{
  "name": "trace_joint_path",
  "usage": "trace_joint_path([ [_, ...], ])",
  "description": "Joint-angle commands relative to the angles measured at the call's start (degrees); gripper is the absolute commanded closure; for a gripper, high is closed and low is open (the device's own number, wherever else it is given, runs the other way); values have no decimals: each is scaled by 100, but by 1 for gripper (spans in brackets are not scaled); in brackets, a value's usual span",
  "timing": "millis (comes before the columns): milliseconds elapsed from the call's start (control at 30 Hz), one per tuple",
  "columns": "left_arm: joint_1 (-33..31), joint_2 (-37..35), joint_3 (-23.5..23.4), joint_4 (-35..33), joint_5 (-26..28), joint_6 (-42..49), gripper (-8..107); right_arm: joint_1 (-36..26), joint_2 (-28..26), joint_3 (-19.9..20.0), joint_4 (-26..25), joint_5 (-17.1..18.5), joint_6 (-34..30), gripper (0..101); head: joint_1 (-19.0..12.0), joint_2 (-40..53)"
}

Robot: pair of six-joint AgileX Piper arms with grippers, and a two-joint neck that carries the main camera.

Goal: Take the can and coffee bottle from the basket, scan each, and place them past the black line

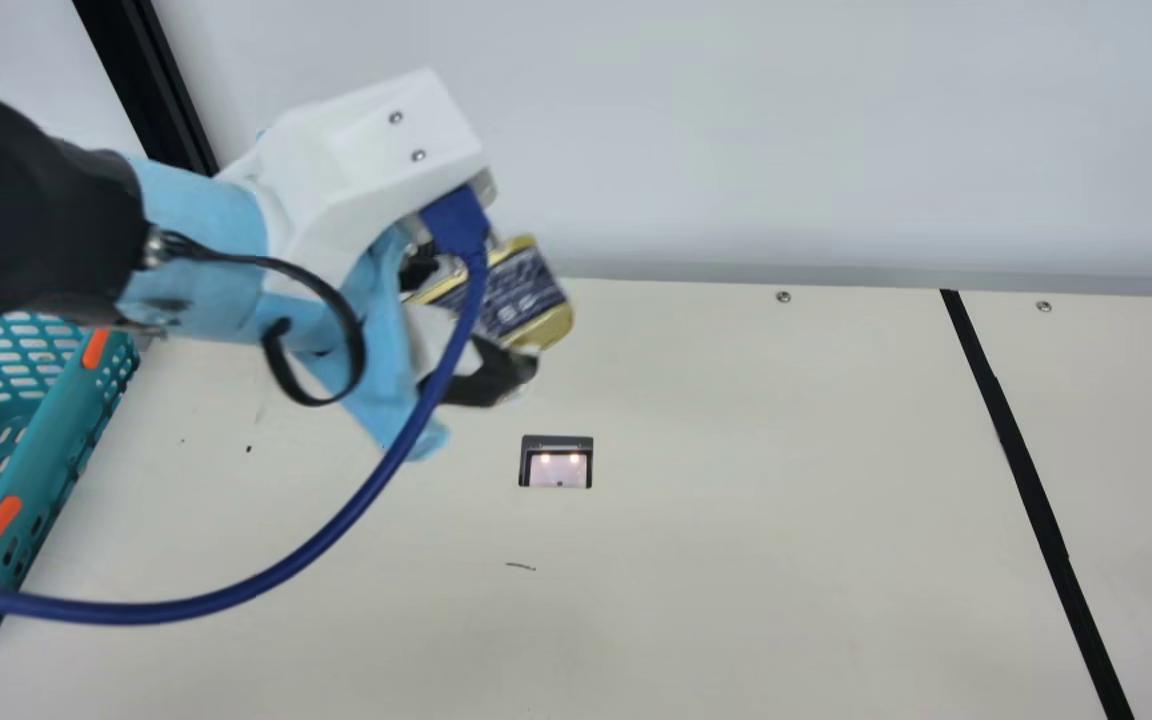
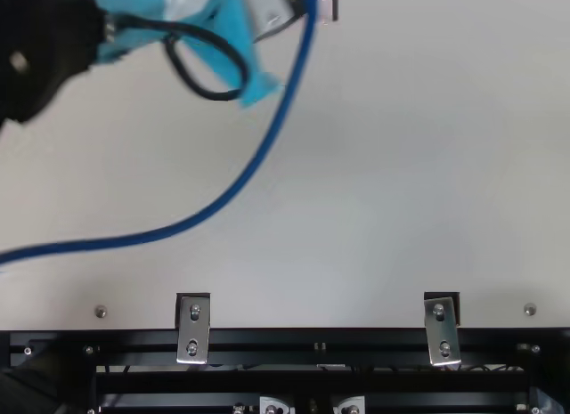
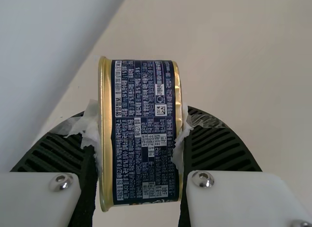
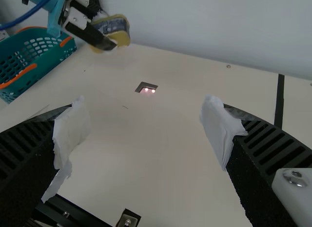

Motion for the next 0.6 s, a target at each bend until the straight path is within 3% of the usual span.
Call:
trace_joint_path([
  [0,30,29,41,-41,875,864,89,0,0,0,0,0,0,0,-47,-16],
  [267,-96,158,257,-135,1509,1528,89,0,0,0,0,0,0,0,-47,-16],
  [567,-401,385,516,-469,1281,1780,89,0,0,0,0,0,0,0,-47,-16],
])
